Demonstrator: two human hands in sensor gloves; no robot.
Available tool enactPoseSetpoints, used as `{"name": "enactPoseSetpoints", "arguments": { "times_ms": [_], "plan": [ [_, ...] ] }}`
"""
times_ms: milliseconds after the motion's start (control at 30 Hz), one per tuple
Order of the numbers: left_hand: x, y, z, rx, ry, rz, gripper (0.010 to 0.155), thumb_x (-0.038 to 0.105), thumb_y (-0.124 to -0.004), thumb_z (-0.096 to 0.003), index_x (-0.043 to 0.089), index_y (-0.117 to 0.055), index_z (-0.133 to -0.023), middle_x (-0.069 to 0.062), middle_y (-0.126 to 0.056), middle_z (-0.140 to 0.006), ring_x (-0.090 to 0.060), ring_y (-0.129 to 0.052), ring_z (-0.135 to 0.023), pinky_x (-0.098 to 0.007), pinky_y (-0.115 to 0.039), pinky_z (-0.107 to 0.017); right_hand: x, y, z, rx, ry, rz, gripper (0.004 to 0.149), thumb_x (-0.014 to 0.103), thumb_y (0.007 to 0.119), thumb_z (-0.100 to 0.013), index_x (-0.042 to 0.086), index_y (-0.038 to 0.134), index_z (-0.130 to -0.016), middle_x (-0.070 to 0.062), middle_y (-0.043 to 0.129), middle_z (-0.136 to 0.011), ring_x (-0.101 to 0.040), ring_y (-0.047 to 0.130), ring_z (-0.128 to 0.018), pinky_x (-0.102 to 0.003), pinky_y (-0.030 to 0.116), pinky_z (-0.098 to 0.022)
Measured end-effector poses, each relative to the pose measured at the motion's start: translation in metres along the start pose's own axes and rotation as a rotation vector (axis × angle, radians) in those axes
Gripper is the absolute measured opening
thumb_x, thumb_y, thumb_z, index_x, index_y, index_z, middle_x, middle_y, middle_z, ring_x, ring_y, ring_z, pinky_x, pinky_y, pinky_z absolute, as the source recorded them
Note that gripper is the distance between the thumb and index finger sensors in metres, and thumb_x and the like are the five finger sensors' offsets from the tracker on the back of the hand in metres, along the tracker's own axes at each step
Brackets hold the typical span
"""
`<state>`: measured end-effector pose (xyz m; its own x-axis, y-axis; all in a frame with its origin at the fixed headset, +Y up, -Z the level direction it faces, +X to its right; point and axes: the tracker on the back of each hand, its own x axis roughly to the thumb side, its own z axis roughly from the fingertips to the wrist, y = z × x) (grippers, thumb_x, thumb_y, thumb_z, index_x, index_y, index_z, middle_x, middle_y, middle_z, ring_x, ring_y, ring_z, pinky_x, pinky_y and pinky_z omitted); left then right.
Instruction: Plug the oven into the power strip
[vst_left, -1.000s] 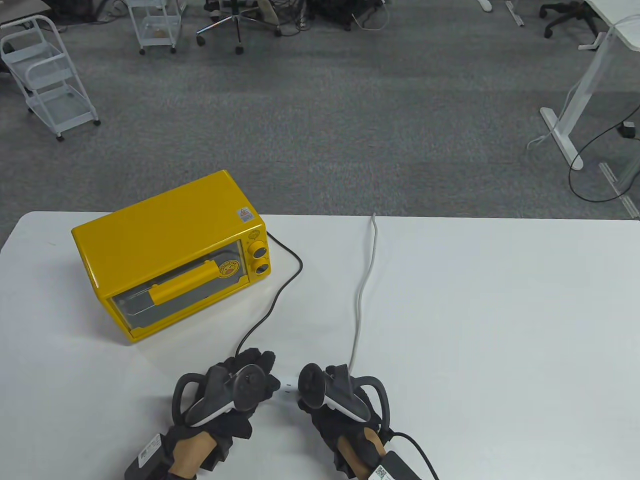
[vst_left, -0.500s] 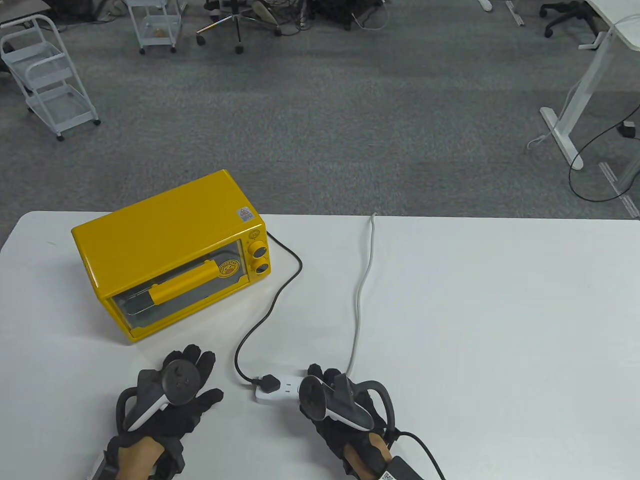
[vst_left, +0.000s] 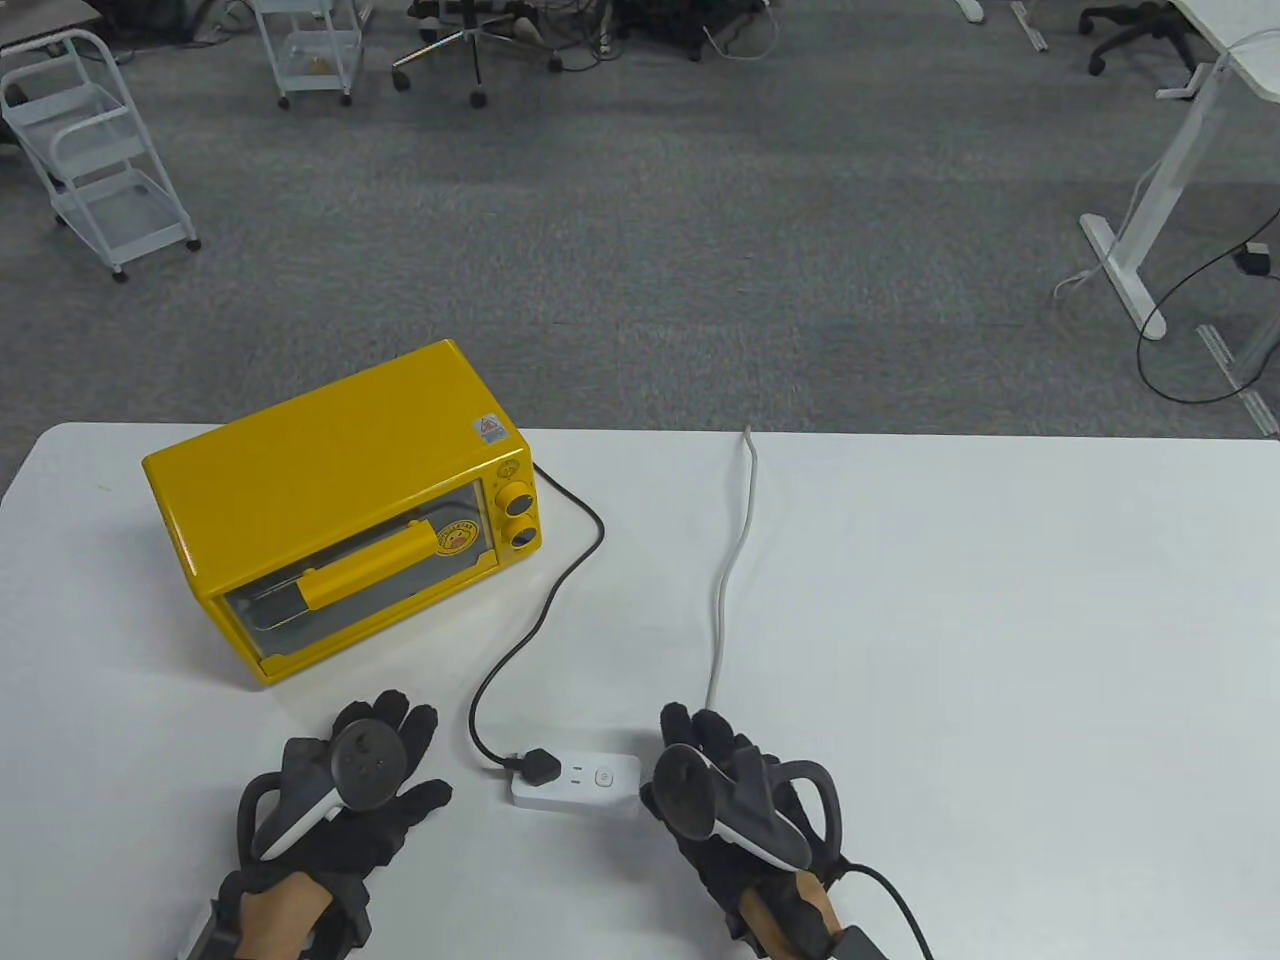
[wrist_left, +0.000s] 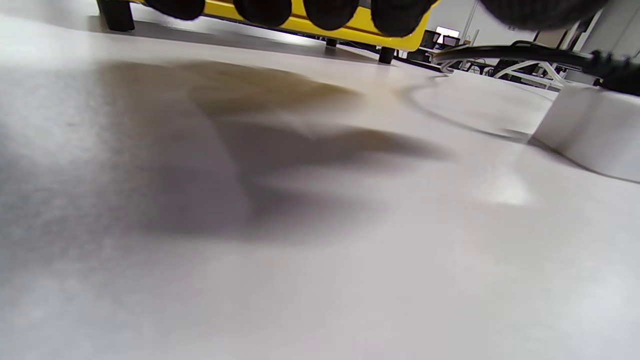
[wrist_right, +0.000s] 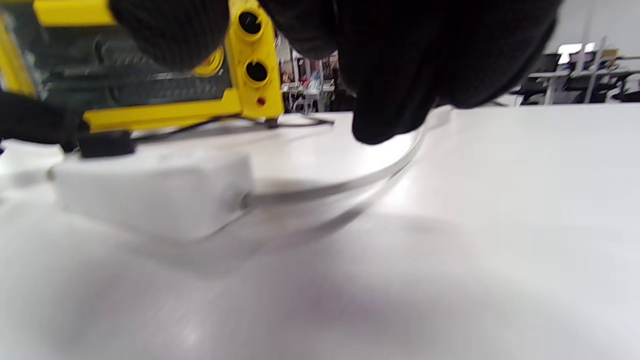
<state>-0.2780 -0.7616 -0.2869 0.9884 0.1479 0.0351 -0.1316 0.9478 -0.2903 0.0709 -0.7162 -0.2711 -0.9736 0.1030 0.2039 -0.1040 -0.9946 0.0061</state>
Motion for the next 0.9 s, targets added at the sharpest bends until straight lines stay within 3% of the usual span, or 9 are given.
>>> {"name": "enactPoseSetpoints", "arguments": {
  "times_ms": [200,300,533,900],
  "plan": [
    [-0.001,0.002,0.0,0.007,-0.001,0.005,0.087,0.065,-0.059,-0.0363,0.038,-0.042,-0.117,0.002,-0.028,-0.132,-0.041,-0.035,-0.122,-0.068,-0.043,-0.081,-0.051,-0.009,0.009,-0.072,0.083,-0.03,0.079,0.053,0.069,-0.046,0.016,0.047,-0.112,-0.024,0.052,-0.115,-0.045,0.074,-0.098,-0.066,0.066,-0.067],
    [-0.002,0.003,0.0,0.009,0.003,0.008,0.086,0.065,-0.059,-0.0363,0.038,-0.042,-0.117,0.002,-0.028,-0.132,-0.041,-0.034,-0.122,-0.068,-0.043,-0.081,-0.08,-0.008,0.014,-0.037,0.142,-0.055,0.08,0.054,0.068,-0.046,0.015,0.046,-0.113,-0.025,0.048,-0.117,-0.054,0.065,-0.103,-0.074,0.061,-0.067],
    [-0.003,0.004,0.0,0.017,0.004,0.012,0.086,0.065,-0.059,-0.0363,0.038,-0.043,-0.117,0.001,-0.028,-0.132,-0.041,-0.035,-0.122,-0.068,-0.043,-0.08,-0.126,-0.004,0.023,0.0,0.232,-0.09,0.082,0.054,0.068,-0.046,0.015,0.043,-0.113,-0.027,0.04,-0.118,-0.063,0.051,-0.105,-0.079,0.054,-0.066],
    [-0.006,0.006,0.0,0.034,-0.001,0.019,0.086,0.065,-0.059,-0.0363,0.038,-0.043,-0.117,0.002,-0.028,-0.133,-0.041,-0.035,-0.122,-0.068,-0.043,-0.08,-0.142,0.021,0.018,0.112,0.275,-0.141,0.084,0.056,0.067,-0.045,0.014,0.039,-0.113,-0.029,0.033,-0.118,-0.066,0.041,-0.105,-0.081,0.049,-0.065]
  ]
}}
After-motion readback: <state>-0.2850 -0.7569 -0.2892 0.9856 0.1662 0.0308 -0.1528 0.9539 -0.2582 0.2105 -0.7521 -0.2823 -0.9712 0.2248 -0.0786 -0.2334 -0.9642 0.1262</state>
